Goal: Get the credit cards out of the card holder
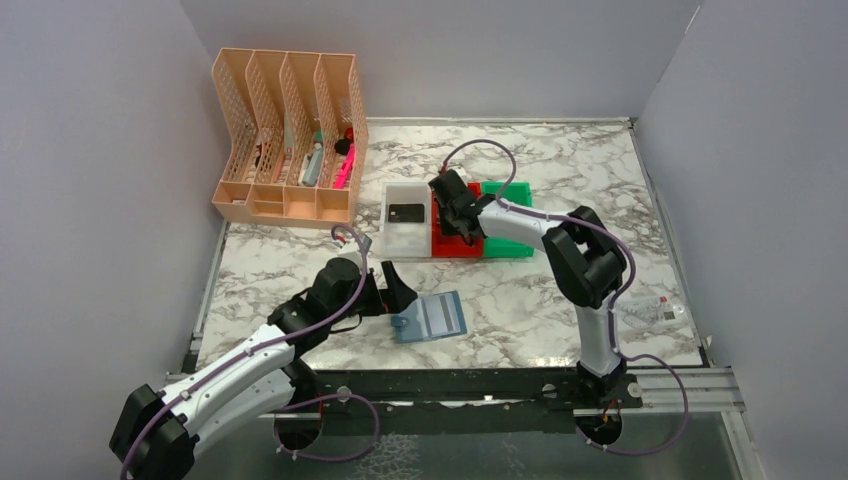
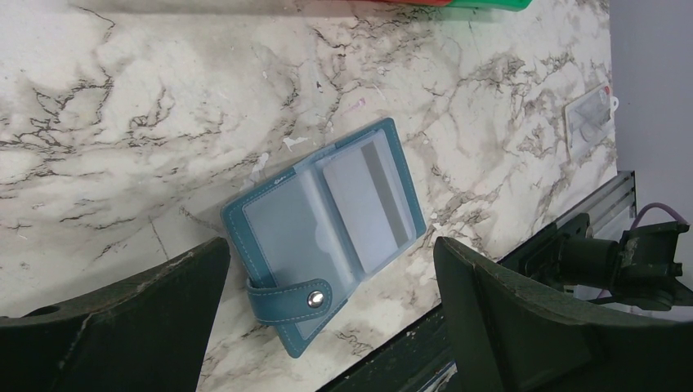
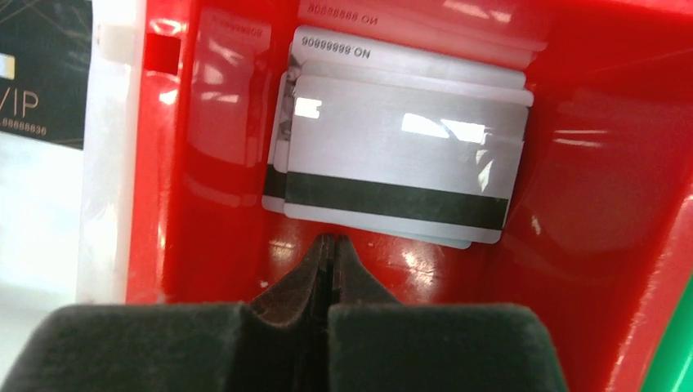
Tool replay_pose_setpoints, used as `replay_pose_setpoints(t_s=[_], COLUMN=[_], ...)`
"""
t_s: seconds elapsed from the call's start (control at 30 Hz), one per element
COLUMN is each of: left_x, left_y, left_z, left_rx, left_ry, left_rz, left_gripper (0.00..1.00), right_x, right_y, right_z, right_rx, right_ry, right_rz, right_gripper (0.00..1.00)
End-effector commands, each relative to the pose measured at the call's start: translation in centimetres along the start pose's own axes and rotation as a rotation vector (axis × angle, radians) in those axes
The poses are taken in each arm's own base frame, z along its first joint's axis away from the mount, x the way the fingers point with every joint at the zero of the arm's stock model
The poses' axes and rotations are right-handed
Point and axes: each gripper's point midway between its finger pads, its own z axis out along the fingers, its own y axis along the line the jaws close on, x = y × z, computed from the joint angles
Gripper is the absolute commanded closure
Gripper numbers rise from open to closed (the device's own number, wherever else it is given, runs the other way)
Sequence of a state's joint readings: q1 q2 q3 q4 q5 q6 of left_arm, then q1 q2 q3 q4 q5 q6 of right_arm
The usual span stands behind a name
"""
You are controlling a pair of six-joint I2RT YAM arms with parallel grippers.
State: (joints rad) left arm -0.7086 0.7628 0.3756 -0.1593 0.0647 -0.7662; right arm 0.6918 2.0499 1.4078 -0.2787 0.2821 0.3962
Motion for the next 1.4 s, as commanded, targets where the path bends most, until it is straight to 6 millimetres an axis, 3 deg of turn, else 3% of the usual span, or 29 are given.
replay_pose_setpoints(t_s=[0.0, 0.27, 0.4, 0.57, 0.8, 0.97, 1.17, 1.37], left_x=[-0.8, -0.8, -0.8, -0.9, -2.8, -4.5, -4.9, -4.1], left_y=[-1.0, -1.1, -1.1, -1.3, -1.6, -3.3, -4.7, -5.7], left_z=[-0.1, 0.0, -0.1, -0.3, -0.6, -0.2, 0.7, 1.8], left_rx=[0.032, 0.037, 0.034, 0.038, 0.021, 0.042, 0.080, 0.130], left_ry=[-0.016, -0.018, -0.015, -0.015, -0.084, -0.096, -0.077, -0.012], left_rz=[-0.002, -0.010, -0.009, 0.008, 0.025, 0.040, 0.028, 0.030], left_gripper=[0.01, 0.01, 0.01, 0.01, 0.01, 0.01, 0.01, 0.06], right_x=[-2.1, -3.1, -3.5, -4.1, -4.9, -3.0, 2.8, 6.2], right_y=[-0.8, -0.8, -0.7, -0.1, 0.9, 1.9, 2.7, 3.6], right_z=[0.8, 2.0, 1.4, -1.6, -8.4, -12.7, -14.7, -16.4], right_rx=[0.066, 0.070, 0.066, -0.017, -0.190, -0.359, -0.512, -0.653], right_ry=[-0.078, -0.114, -0.119, -0.135, -0.187, -0.198, -0.098, -0.051], right_rz=[0.029, 0.026, 0.033, 0.028, 0.039, 0.117, 0.272, 0.262], right_gripper=[0.99, 0.97, 0.97, 0.94, 0.79, 0.68, 0.60, 0.56])
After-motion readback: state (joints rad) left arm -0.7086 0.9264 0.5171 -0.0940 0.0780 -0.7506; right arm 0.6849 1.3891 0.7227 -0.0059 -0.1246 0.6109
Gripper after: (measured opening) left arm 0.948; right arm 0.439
